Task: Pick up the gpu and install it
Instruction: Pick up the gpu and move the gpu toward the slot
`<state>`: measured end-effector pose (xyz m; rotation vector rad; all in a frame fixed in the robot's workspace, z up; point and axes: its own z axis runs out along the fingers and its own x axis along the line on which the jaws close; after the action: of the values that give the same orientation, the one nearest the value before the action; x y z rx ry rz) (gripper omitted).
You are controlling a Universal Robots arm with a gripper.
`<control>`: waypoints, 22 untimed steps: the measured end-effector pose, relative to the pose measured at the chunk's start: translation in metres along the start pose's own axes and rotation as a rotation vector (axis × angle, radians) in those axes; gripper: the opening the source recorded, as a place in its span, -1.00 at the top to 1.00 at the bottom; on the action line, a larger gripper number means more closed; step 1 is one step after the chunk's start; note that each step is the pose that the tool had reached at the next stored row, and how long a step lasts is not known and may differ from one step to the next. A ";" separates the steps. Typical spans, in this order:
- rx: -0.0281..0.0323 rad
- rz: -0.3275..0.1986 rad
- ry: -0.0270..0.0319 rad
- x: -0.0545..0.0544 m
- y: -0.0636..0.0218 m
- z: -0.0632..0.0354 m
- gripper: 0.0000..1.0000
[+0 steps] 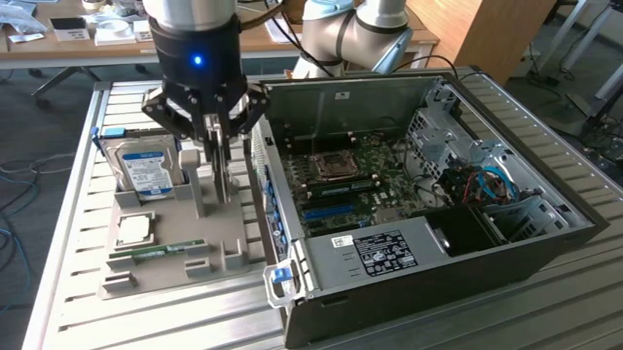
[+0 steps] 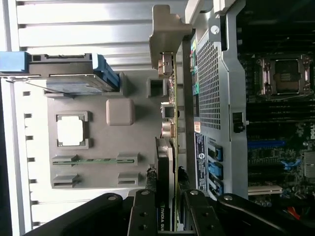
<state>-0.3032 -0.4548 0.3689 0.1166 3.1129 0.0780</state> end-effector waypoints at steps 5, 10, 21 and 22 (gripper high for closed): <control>0.0000 0.000 0.0000 0.000 0.0010 -0.0185 0.47; -0.0001 0.000 -0.0001 -0.001 0.0017 -0.0327 0.47; -0.0001 0.000 0.0000 -0.001 0.0023 -0.0443 0.47; 0.0000 0.000 0.0000 -0.001 0.0023 -0.0443 0.47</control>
<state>-0.3032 -0.4548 0.4133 0.1166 3.1129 0.0781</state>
